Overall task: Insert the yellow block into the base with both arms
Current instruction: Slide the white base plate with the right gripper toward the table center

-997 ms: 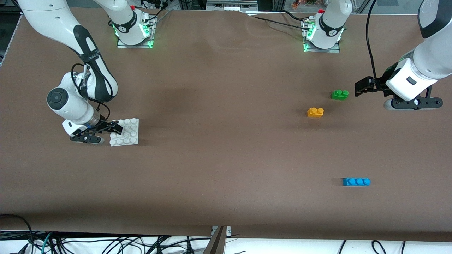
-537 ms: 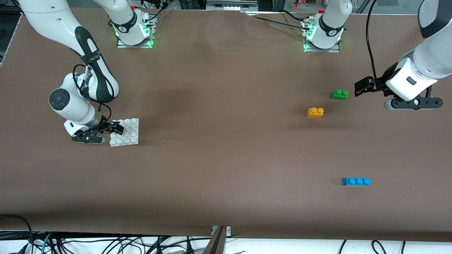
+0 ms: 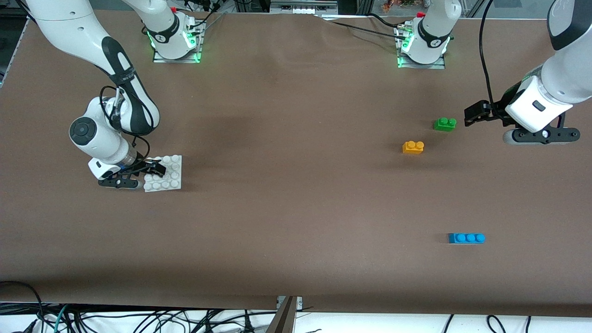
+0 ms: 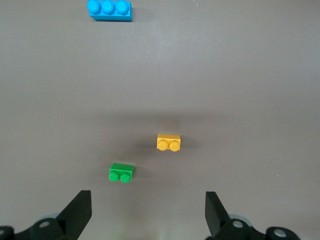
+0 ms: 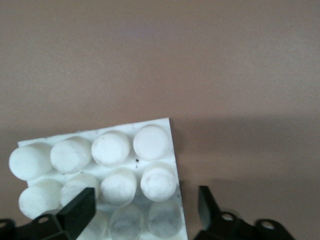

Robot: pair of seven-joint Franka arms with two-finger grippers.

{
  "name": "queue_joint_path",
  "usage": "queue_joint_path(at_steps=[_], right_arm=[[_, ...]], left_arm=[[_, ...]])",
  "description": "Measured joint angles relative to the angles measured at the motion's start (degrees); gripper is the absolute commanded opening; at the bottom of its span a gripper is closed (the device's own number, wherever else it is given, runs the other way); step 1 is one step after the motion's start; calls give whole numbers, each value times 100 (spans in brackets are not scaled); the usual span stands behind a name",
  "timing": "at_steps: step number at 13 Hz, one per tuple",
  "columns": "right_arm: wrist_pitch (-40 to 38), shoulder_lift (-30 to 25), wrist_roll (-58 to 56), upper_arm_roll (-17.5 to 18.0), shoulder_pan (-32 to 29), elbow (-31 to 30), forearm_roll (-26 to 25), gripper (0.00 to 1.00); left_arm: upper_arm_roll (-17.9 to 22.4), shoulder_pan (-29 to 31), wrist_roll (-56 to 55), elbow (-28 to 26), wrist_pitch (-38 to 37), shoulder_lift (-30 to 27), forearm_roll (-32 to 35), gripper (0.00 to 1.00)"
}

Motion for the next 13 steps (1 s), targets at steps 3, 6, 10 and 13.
queue_joint_path(at_steps=[3, 6, 10, 13], right_arm=[[28, 8, -10, 6, 1, 18, 3, 72], [30, 9, -10, 12, 1, 22, 5, 69], [36, 11, -9, 39, 1, 25, 100, 65], [44, 11, 49, 88, 6, 36, 183, 64]], left_arm=[[0, 0, 0, 0, 0, 0, 0, 100], [0, 0, 0, 0, 0, 0, 0, 100], [0, 0, 0, 0, 0, 0, 0, 100], [0, 1, 0, 0, 0, 0, -1, 100]])
